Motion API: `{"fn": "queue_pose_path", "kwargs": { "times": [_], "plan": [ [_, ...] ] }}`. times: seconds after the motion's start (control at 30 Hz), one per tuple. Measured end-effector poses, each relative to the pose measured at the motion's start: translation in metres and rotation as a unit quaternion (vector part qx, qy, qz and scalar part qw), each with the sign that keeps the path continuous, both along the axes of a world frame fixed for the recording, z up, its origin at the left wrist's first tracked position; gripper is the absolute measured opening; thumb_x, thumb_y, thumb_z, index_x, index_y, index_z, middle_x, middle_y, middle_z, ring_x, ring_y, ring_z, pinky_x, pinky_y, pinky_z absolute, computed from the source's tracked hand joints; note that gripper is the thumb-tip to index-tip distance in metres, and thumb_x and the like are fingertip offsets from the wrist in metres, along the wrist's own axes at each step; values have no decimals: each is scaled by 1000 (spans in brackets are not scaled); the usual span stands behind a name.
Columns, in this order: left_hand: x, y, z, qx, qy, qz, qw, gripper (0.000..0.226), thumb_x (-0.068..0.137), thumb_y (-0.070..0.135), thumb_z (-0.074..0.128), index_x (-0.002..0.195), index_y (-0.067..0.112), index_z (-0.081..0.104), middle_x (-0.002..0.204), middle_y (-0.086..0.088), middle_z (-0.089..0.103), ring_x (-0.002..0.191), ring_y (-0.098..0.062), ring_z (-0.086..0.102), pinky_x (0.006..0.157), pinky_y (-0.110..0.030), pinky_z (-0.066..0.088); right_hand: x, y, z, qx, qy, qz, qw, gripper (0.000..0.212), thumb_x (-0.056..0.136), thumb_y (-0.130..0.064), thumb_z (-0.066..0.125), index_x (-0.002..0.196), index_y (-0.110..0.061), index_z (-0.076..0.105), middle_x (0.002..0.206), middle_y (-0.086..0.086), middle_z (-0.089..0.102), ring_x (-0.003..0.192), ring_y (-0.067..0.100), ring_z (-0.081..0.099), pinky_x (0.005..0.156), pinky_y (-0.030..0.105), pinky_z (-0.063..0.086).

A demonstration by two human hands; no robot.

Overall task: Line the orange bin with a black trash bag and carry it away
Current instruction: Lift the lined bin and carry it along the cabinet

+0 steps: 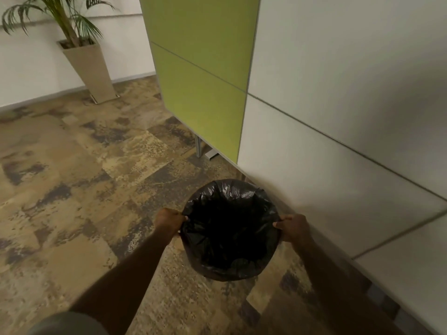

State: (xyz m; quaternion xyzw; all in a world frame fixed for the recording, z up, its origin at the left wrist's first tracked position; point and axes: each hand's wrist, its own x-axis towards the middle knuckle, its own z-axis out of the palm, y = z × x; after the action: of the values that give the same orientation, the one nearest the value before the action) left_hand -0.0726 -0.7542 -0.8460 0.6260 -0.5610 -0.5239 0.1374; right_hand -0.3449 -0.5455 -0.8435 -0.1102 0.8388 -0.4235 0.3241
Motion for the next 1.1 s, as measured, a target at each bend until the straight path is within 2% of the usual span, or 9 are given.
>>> {"fn": "queue_pose_path", "kwargs": {
  "times": [0.07,0.17,0.3,0.4,0.6,0.73,0.87,1.0,1.1],
  "plan": [
    [-5,-15,-19,-3,-1,6,1000,7,85,1,71,89,-2,76,94,-22,75,86,-35,74,70,-44,64,-6,-18,-16,3,30,18,999,30,80,4,73,108,13,69,84,17,67,37,9,58,37,17,44],
    [-12,-34,-49,2,2,10,1000,7,85,2,71,89,-1,76,94,-22,75,87,-35,74,70,-45,64,-19,-44,-44,24,69,52,996,31,77,-2,77,106,10,72,78,15,68,50,18,58,54,22,44],
    [-24,-55,-95,7,-1,33,999,4,85,2,72,86,2,76,94,-20,75,86,-34,74,72,-49,64,-40,-73,-98,26,82,83,993,31,76,-4,79,104,7,74,99,23,74,80,33,69,78,43,57],
    [-34,-64,-133,6,-1,45,999,7,86,1,70,90,-1,76,93,-19,75,86,-33,73,67,-43,64,-58,-90,-144,22,84,92,992,31,73,-2,79,102,7,73,101,25,74,83,38,71,80,54,58],
    [-56,-73,-202,4,-11,38,999,9,86,0,68,87,-3,76,85,-17,75,66,-22,69,45,-29,57,-75,-110,-202,29,106,88,990,34,74,-2,80,106,7,73,103,21,74,89,35,71,79,39,54],
    [-66,-81,-237,0,-20,39,999,9,87,2,68,85,-2,76,80,-14,73,67,-24,71,55,-35,62,-86,-120,-240,41,94,86,991,34,76,-4,79,107,7,72,103,20,73,89,32,70,78,36,53],
    [-69,-89,-261,-13,-28,35,999,12,88,2,65,83,-3,75,86,-20,75,77,-32,75,64,-42,65,-92,-132,-266,42,80,74,993,34,75,-5,80,106,5,72,101,21,74,91,34,71,77,39,55],
    [-67,-92,-277,-10,-41,38,998,13,88,0,64,81,-7,73,88,-24,75,78,-35,75,62,-41,63,-92,-138,-288,59,72,75,993,38,72,-9,82,106,5,71,100,20,74,91,34,71,80,41,58],
    [-67,-89,-280,-9,-43,38,998,13,88,0,66,78,-5,73,85,-22,74,69,-31,72,55,-36,60,-91,-139,-294,66,76,72,992,38,73,-11,82,107,4,71,106,19,73,97,33,69,79,35,52]
  ]
}}
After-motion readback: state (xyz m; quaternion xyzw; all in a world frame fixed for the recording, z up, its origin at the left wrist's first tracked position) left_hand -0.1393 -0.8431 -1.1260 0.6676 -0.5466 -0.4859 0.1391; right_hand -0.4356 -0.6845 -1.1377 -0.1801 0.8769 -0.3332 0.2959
